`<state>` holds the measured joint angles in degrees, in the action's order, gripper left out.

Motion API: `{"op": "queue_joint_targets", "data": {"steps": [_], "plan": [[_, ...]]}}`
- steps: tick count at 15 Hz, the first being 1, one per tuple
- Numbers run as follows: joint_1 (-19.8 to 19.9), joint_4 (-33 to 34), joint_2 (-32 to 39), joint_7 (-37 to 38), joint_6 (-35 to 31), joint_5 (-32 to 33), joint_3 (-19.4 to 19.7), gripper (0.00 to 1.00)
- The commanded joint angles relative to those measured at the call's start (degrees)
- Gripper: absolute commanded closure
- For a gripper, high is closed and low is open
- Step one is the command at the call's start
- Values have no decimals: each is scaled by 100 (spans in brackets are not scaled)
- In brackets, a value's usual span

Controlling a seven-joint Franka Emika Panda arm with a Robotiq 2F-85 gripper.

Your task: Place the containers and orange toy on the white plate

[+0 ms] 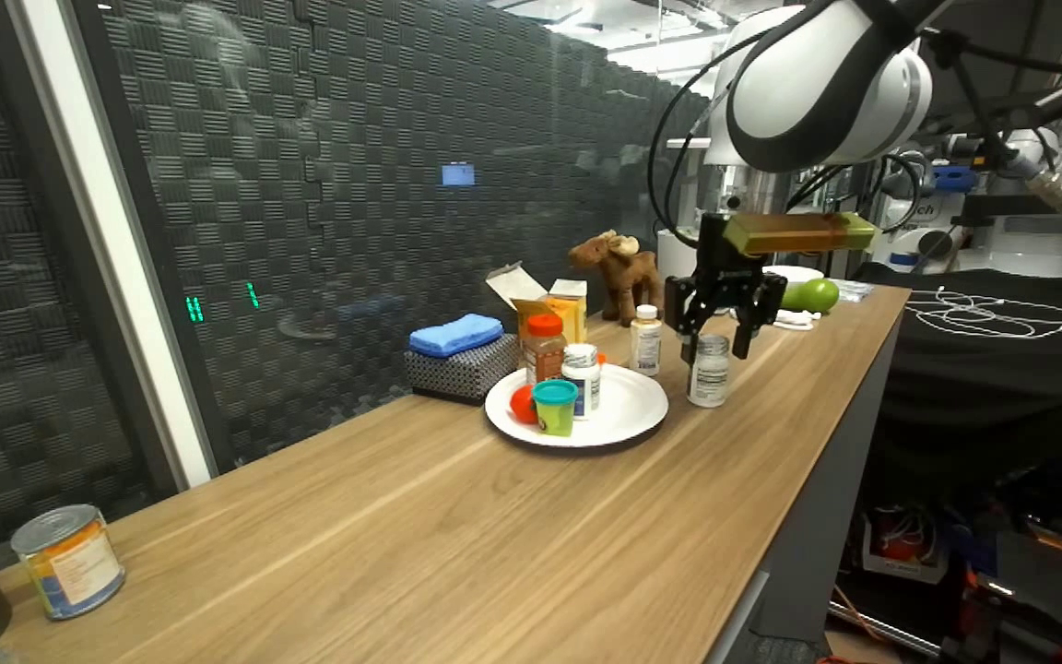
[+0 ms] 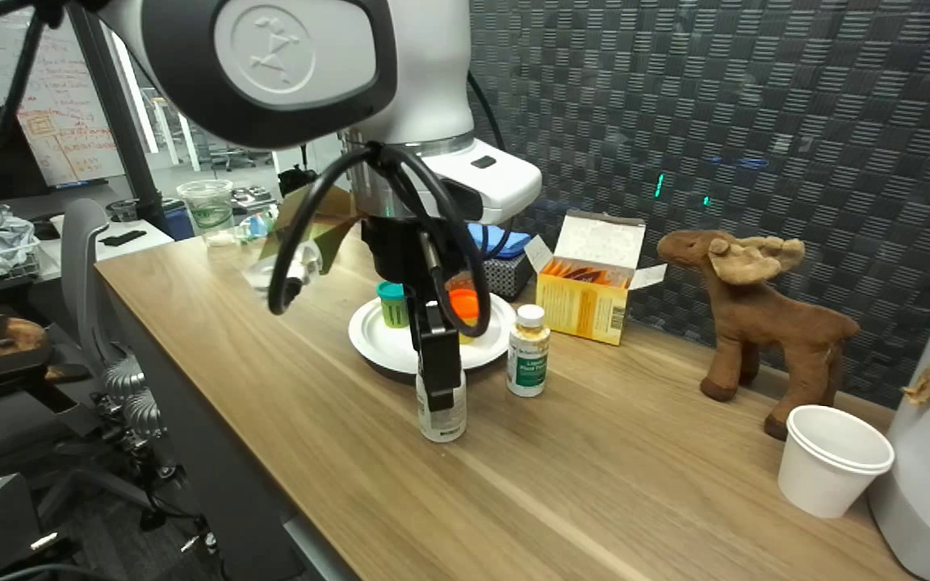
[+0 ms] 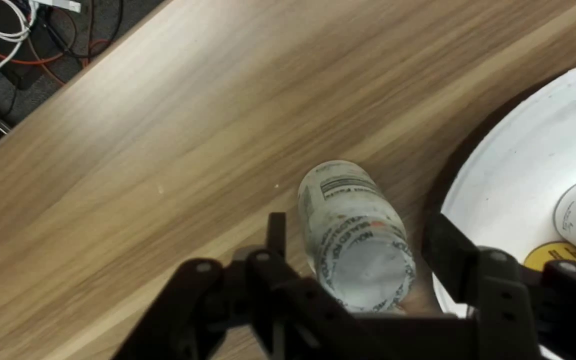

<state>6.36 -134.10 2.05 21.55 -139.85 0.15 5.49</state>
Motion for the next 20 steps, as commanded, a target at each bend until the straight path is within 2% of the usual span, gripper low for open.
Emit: {"op": "queue_joint_targets", "data": {"steps": [1,3,4,8,12,16,20], "plan": [[-54,58,-30,107,-75,175,30,58],[-55,21,-113,255,-98,485,49,73],[-53,2,-156,327,-101,619,54,74],[-83,-83,-434,637,-68,1109,3,74],[-258,-118,-846,530,-105,1029,-262,74],[-474,102,-707,344,-120,776,-579,74],[-641,276,-281,178,-50,627,-735,74]]}}
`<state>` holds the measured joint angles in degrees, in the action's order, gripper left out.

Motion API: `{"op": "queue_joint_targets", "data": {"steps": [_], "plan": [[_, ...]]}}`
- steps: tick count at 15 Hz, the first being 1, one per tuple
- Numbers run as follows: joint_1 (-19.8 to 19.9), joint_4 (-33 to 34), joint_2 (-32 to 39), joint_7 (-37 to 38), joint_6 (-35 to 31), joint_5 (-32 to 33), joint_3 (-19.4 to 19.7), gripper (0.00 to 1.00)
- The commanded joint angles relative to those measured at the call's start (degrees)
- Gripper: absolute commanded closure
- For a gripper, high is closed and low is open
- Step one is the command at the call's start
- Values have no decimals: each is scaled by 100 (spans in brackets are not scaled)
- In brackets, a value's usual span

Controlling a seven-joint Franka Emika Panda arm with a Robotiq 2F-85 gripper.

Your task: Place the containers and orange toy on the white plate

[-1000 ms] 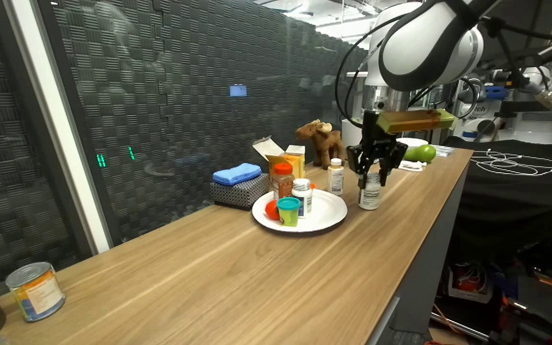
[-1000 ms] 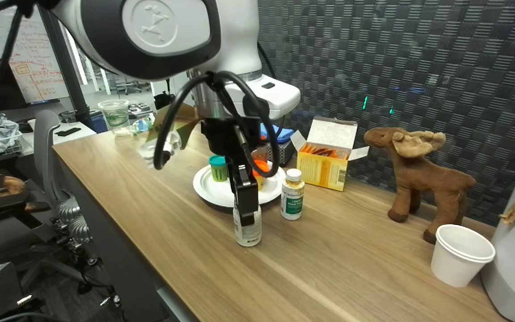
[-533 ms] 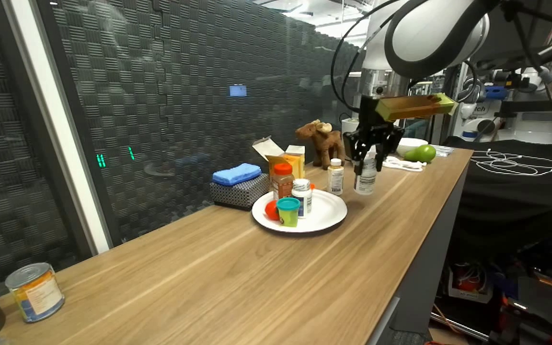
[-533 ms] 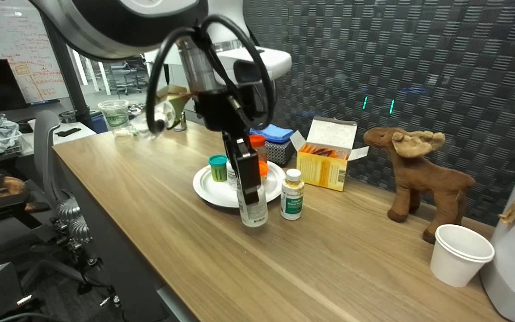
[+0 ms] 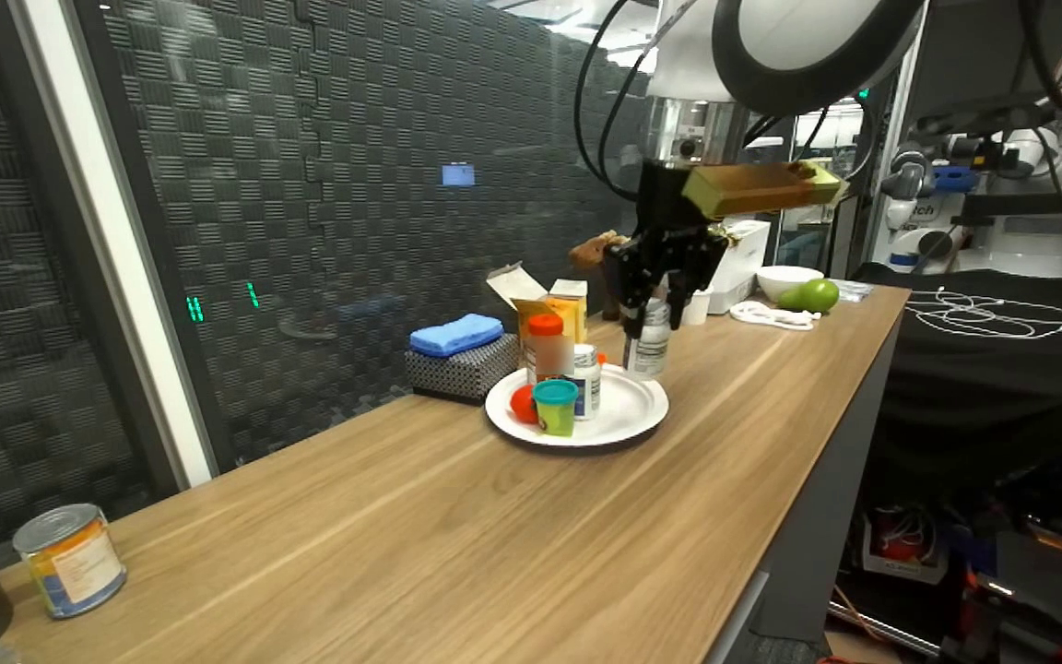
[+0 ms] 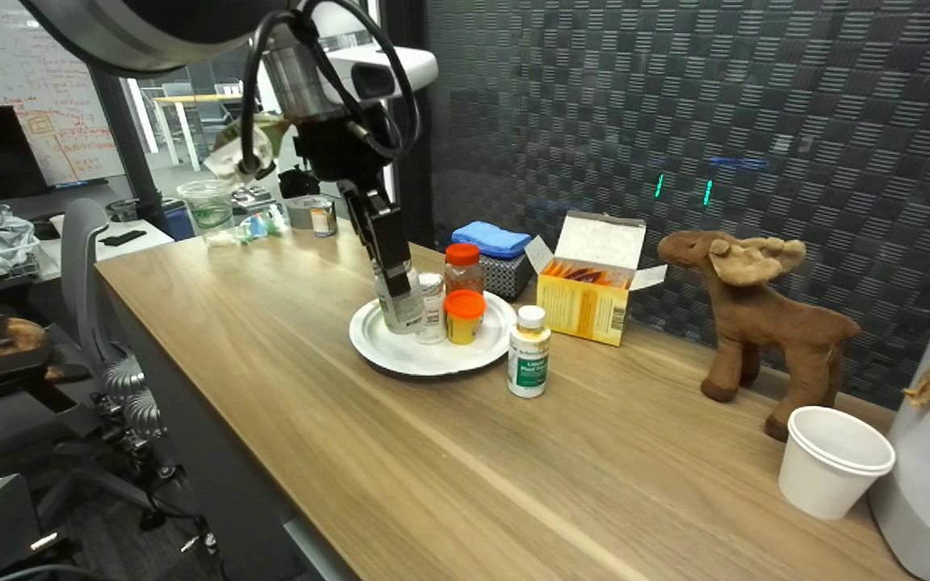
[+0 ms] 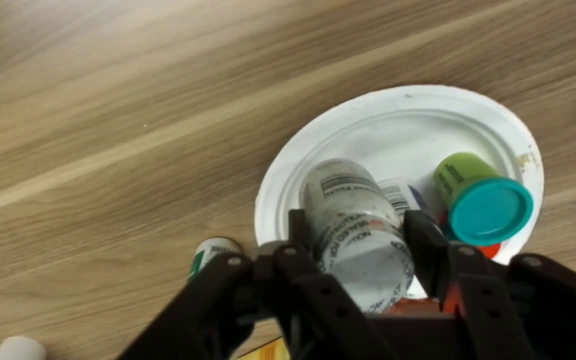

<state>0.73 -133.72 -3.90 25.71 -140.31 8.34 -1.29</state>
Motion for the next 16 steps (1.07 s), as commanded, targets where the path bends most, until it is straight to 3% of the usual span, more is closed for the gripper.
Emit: {"op": "queue_joint_targets", "data": {"steps": [1,9,16], "plan": [[-104,264,393,-263,3,-206,-67,74],[-247,635,1089,-632,-180,-302,-40,74],[-327,745,1109,-1116,-35,-717,-76,74]]}}
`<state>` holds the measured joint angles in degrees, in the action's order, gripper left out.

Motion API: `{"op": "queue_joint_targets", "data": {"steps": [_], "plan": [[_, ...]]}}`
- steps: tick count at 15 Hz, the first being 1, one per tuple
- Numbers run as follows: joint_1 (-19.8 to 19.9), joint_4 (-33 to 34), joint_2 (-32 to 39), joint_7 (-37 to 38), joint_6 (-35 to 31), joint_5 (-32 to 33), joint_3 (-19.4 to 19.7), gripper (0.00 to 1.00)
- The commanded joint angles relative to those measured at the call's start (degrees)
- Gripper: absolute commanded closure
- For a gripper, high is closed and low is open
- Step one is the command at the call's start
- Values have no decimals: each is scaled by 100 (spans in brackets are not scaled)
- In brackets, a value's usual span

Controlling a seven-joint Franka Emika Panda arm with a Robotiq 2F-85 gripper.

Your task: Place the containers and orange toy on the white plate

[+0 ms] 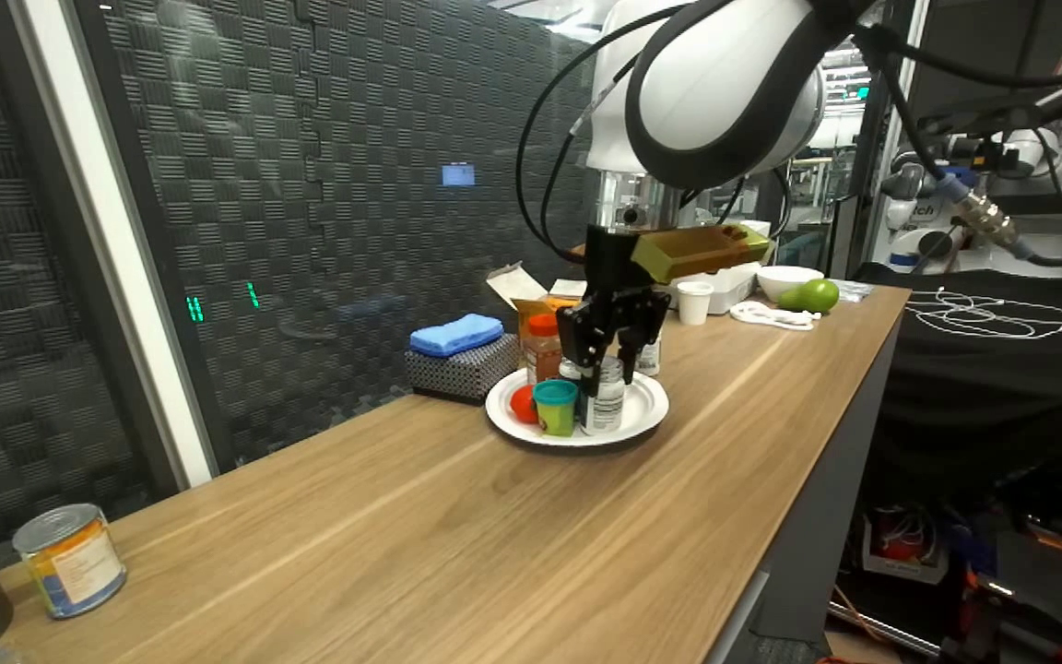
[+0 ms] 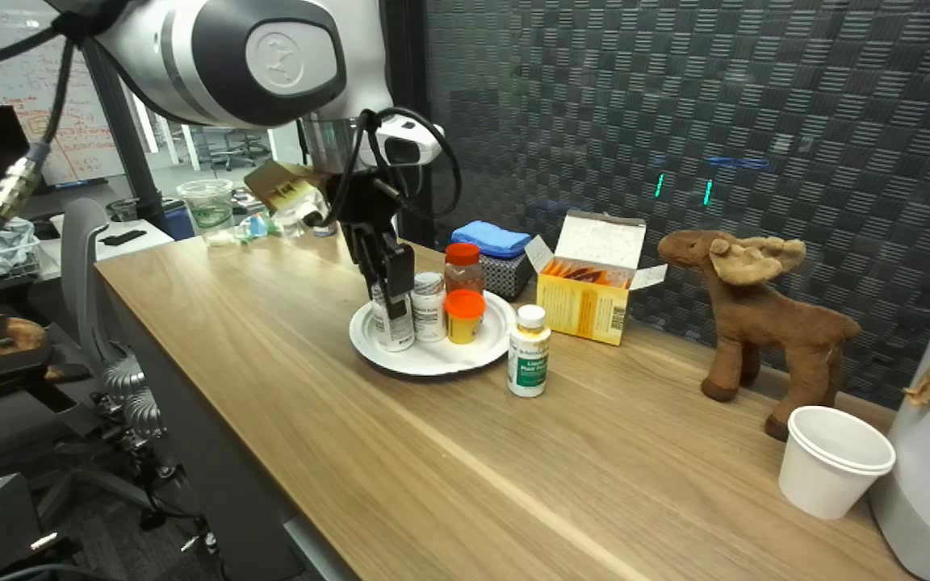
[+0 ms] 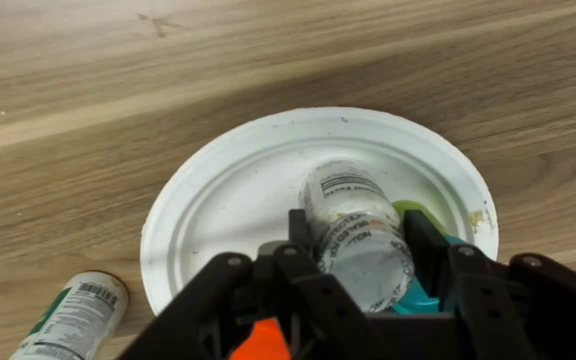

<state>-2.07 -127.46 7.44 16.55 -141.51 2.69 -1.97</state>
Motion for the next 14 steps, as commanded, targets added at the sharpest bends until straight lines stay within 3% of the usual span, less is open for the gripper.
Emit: {"op": "queue_joint_targets", "data": {"steps": [1,2,5,10,14], "plan": [[-59,100,-67,-171,96,-68,16,36],[-60,65,-118,-131,84,-19,37,23],[-34,-41,-353,73,76,213,140,3],[138,58,-572,968,122,866,482,0],[367,390,-344,1854,225,1622,745,0]]}}
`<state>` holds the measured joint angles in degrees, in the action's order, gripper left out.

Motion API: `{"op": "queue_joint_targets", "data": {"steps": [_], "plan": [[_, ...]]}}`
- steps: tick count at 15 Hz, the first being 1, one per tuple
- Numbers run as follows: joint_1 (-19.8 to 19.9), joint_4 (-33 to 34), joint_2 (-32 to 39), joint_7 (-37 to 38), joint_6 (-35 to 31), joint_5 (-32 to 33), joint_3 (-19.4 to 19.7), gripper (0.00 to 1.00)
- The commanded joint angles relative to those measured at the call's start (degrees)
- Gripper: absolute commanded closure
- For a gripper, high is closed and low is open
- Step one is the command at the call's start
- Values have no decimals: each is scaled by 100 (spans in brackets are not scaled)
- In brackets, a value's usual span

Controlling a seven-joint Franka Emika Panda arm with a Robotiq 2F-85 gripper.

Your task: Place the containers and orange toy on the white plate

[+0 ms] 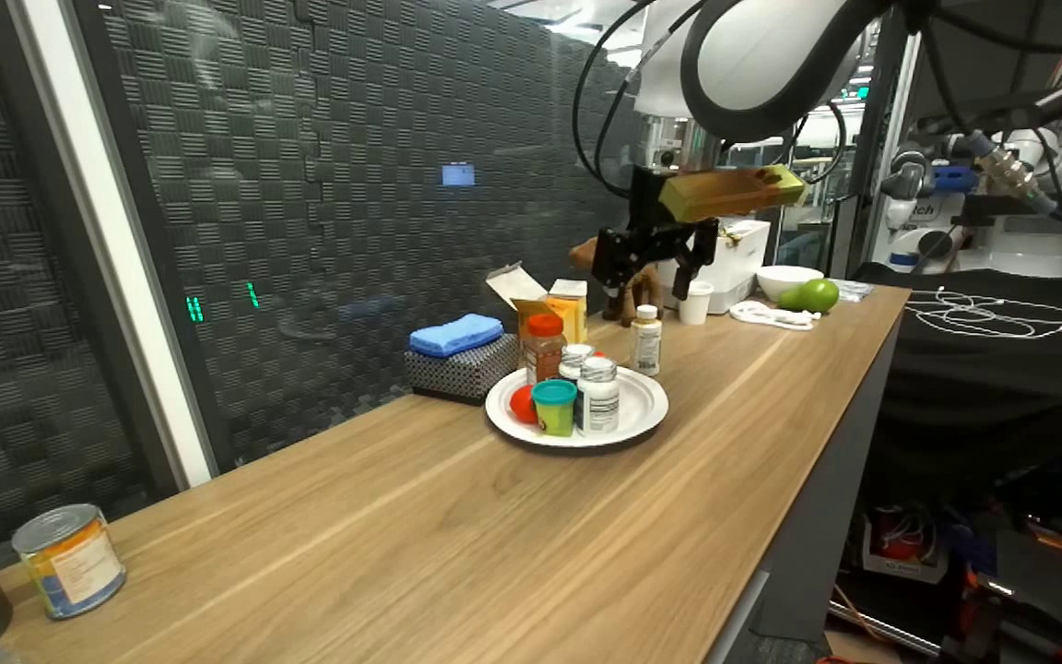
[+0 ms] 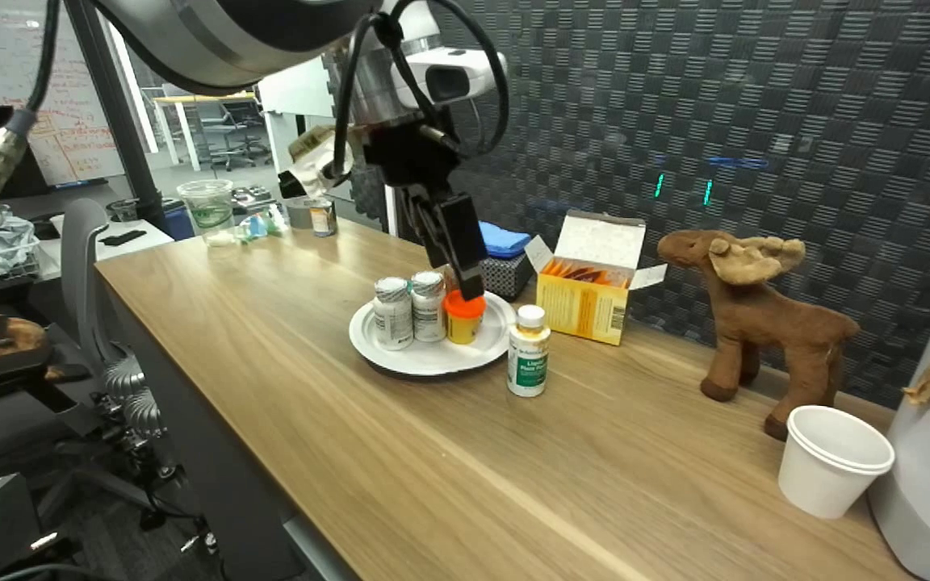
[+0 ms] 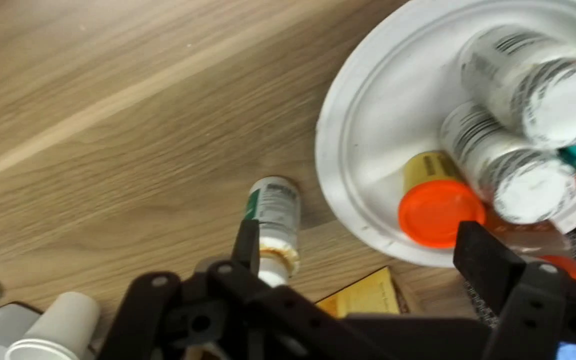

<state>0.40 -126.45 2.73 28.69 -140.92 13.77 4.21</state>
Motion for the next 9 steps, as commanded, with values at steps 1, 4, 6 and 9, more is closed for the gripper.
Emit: {"op": "queue_joint_targets", "data": {"steps": [1,4,6,9], "plan": [[160,392,221,790,234,617,172,0],[236,690,508,985,377,616,270,0],[251,890,706,999,472,488,319,0],[282,1136,947,947,500,172,356,0]]}}
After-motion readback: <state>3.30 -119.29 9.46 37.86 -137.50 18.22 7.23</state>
